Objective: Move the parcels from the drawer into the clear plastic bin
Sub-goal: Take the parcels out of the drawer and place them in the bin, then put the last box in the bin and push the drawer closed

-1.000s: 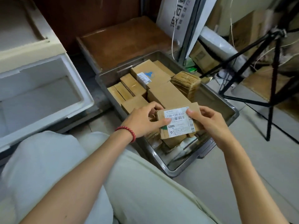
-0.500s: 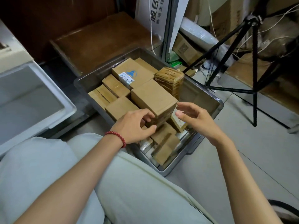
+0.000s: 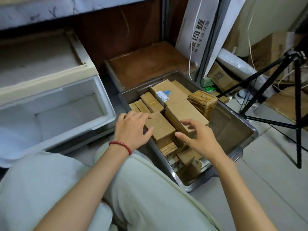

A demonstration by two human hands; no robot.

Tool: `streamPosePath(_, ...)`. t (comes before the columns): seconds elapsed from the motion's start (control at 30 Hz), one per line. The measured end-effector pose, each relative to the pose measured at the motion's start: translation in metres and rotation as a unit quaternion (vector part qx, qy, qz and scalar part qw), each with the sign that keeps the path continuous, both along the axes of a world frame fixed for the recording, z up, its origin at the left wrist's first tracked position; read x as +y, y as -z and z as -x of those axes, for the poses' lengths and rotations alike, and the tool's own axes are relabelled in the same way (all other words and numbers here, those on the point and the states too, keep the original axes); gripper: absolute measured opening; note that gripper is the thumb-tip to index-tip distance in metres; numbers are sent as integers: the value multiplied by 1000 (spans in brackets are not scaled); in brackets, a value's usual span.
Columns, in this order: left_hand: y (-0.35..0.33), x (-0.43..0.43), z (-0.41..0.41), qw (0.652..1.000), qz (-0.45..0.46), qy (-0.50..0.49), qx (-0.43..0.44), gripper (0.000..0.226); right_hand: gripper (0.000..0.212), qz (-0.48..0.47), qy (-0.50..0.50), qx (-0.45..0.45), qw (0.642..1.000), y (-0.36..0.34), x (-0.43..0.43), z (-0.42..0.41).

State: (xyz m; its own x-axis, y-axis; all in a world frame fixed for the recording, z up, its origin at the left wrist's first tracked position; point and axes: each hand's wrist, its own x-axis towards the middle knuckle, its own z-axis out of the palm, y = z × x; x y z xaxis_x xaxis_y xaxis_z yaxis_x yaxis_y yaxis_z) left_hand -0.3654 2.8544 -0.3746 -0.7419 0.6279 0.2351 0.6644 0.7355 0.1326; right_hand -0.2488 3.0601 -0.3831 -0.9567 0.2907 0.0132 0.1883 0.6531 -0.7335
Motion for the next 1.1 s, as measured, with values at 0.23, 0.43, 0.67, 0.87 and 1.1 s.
streamPosePath(0.23,-52,-83,-2,979,-48,-199,2,40,42,-101,-42,86,990,-37,-42,32)
streamPosePath(0.43,-106,-124,2,963,-80,-253,35,50,62,-108,-115,162,974,-103,-91,90)
streamPosePath(0.67,-203,-161,54,945,-51,-307,100,58,83,-139,-199,227,943,-218,-127,164)
streamPosePath(0.87,-262,-189,124,923,-44,-358,134,69,87,-159,-229,224,934,-272,-156,235)
streamPosePath(1.1,-297,-212,204,917,-66,-381,100,103,108,-168,-206,198,943,-308,-185,326)
